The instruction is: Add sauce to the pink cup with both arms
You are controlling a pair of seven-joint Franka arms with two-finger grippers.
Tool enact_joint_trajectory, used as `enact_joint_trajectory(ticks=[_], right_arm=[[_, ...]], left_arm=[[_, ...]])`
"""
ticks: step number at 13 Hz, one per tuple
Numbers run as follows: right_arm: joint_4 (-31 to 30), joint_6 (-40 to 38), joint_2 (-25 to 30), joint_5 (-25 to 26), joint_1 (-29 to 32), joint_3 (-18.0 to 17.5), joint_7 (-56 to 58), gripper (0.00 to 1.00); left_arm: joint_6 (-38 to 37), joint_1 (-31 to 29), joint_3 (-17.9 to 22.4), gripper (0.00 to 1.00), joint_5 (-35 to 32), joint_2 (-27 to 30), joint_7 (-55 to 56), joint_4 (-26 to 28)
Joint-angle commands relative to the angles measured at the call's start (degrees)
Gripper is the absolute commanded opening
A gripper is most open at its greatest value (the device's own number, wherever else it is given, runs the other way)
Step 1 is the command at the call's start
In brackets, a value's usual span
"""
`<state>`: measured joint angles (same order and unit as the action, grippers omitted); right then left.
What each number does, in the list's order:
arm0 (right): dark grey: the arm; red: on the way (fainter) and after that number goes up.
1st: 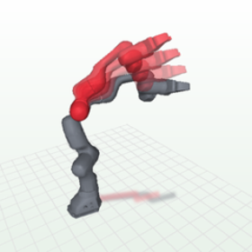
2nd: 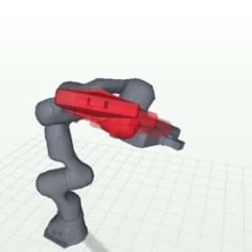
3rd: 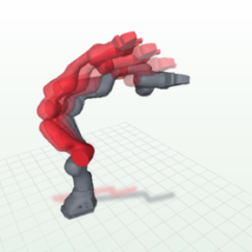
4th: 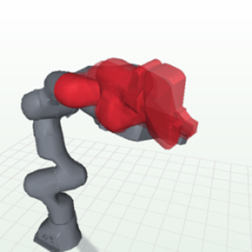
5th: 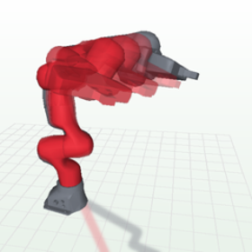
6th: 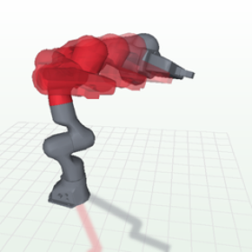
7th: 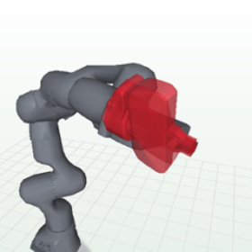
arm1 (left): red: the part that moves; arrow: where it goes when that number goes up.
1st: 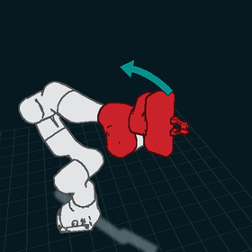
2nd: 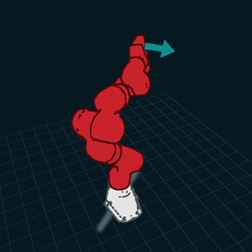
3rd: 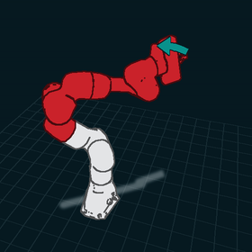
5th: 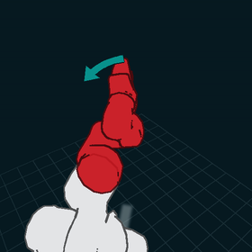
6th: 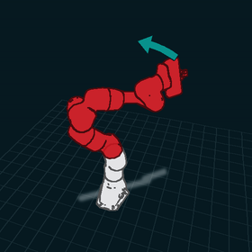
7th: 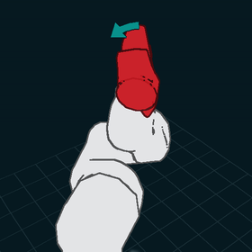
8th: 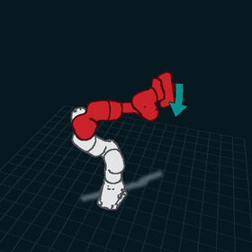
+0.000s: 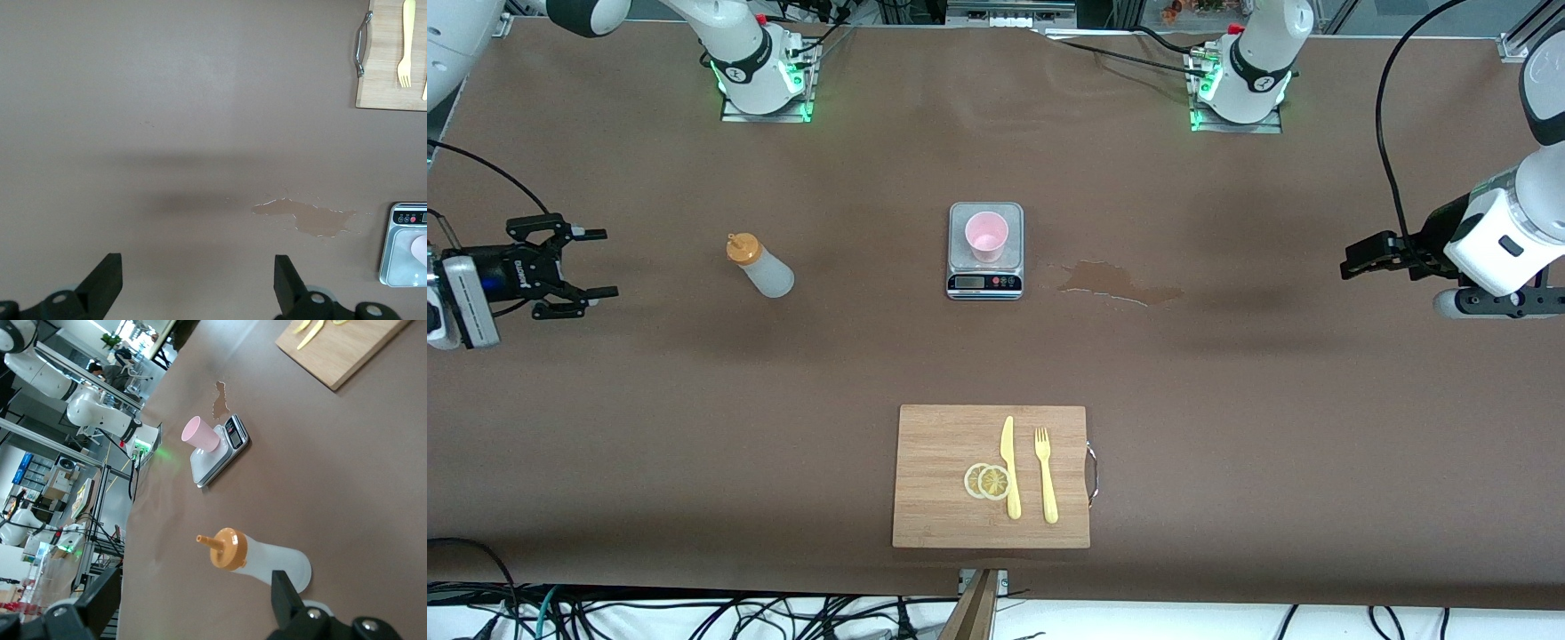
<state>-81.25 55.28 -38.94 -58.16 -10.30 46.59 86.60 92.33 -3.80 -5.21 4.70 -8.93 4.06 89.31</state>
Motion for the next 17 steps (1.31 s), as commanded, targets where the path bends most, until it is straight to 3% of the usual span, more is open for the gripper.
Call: enact_joint_trajectory(ticks=[1, 2, 3, 6, 7, 13, 15, 17], right_arm=[[0.1, 1.1, 3.4, 4.9, -3.1, 1.8, -7.5, 1.00], [0.2, 2.8, 5.5, 8.1, -3.1, 0.6, -11.5, 1.00], [0.0, 5.3, 8.7, 12.2, -2.6, -3.0, -15.8, 1.00], [-0.6, 11.8, 16.8, 27.7, 4.0, -19.5, -29.0, 1.00], [-1.6, 13.6, 18.9, 31.5, 5.6, -23.5, -33.2, 1.00], [-17.2, 29.0, 33.3, 53.9, 8.8, -38.6, -57.8, 1.00], [-23.7, 34.7, 38.1, 56.1, 8.8, -40.2, -67.3, 1.00], [-25.3, 36.8, 39.9, 58.1, 8.8, -41.7, -75.5, 1.00]], left_arm=[[-0.1, -0.2, -0.2, 1.00, -1.4, 0.0, -0.2, -0.4], [-0.1, -0.2, -0.2, 1.00, -1.4, 0.0, -0.2, -0.4], [-0.1, -0.2, -0.2, 1.00, -1.4, 0.0, -0.2, -0.4], [-0.1, -0.2, -0.2, 1.00, -1.4, 0.0, -0.2, -0.4], [-0.1, -0.1, -0.2, 1.00, -1.4, 0.0, -0.1, -0.4], [-0.1, 0.1, -0.2, 1.00, -1.4, 0.0, 0.4, -1.2], [-0.1, 0.3, -0.2, 1.00, -1.2, -0.1, 0.5, -1.2], [-0.1, 0.5, -0.2, 1.00, -1.2, -0.3, 0.5, -1.2]])
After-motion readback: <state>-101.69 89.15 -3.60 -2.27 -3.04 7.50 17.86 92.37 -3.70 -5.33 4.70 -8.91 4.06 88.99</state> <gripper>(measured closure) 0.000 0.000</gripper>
